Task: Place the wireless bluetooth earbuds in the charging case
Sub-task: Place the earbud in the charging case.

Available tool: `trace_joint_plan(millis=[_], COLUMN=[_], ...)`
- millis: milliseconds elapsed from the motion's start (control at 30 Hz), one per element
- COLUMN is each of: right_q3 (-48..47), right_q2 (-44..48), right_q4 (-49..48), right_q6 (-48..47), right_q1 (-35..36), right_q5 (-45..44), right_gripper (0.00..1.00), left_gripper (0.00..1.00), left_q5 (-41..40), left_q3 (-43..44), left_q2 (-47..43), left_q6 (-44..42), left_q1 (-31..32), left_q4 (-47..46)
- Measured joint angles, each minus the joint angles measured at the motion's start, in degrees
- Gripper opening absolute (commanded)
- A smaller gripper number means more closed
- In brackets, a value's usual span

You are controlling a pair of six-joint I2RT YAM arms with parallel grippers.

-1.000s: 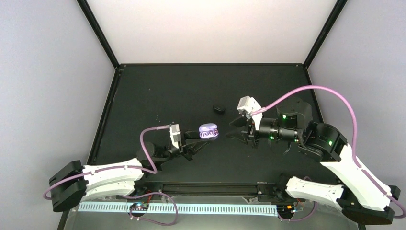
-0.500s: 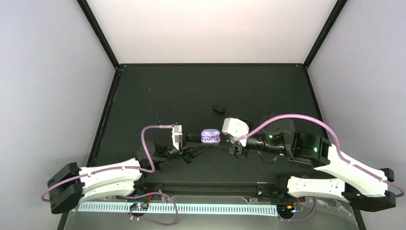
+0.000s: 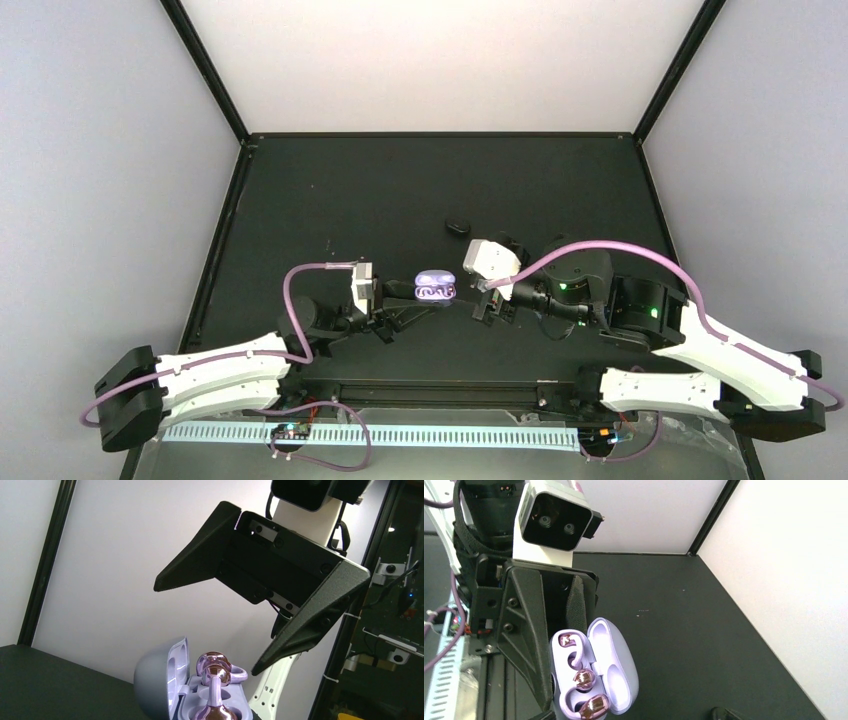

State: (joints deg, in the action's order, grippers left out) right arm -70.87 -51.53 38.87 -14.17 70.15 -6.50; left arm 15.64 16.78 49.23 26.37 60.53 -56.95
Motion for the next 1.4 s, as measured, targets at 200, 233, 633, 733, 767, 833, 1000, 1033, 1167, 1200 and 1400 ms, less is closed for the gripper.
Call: trace_joint_plan(millis=[200,233,633,733,767,833,1000,1033,1167,1200,1400], right_q3=[0.0,0.0,0.4,0.5,0.5,0.5,0.5,0.5,0.3,0.2,-5.3], right_q2=[-0.1,-0.2,-1.4,-1.4,-1.4,-1.4,-1.4,-1.4,-1.4,-1.3,-0.9], right_q4=[-0.3,-0.3,-0.4,-0.4,-0.4,-0.4,-0.3,-0.3,-0.4,-0.4,0.2], right_q6=[0.4,0.4,1.2,1.4,1.4,1.5,1.7,1.7,2.5,2.8,5.6], right_q1=[0.1,0.2,0.3,0.3,0.3,0.3,0.3,0.3,0.3,0.3,0.3], right_q5=[0.1,0.1,-1.9,-2.4,-2.5,-2.6,-2.6,-2.6,-1.9,-1.2,5.2], right_gripper=[0.90,0.90,0.90,0.90,0.90,0.90,0.90,0.90,0.90,0.90,0.81], left_gripper=[0.02,0.02,0.02,0.02,0.02,0.02,0.02,0.02,0.02,0.02,0.01], left_q5=[0.0,0.0,0.5,0.5,0.5,0.5,0.5,0.5,0.7,0.9,1.4], left_q3=[0.0,0.0,0.0,0.0,0.0,0.0,0.0,0.0,0.0,0.0,0.0], left_q2=[-0.5,-0.5,-0.5,-0.5,-0.5,-0.5,-0.5,-0.5,-0.5,-0.5,-0.5], left_q6=[-0.2,-0.2,-0.5,-0.6,-0.6,-0.7,-0.7,-0.7,-0.7,-0.7,-0.7], left_q1=[0.0,0.0,0.0,0.0,0.0,0.0,0.0,0.0,0.0,0.0,0.0], left_q4=[0.6,0.7,1.2,1.3,1.3,1.3,1.3,1.3,1.3,1.3,1.2])
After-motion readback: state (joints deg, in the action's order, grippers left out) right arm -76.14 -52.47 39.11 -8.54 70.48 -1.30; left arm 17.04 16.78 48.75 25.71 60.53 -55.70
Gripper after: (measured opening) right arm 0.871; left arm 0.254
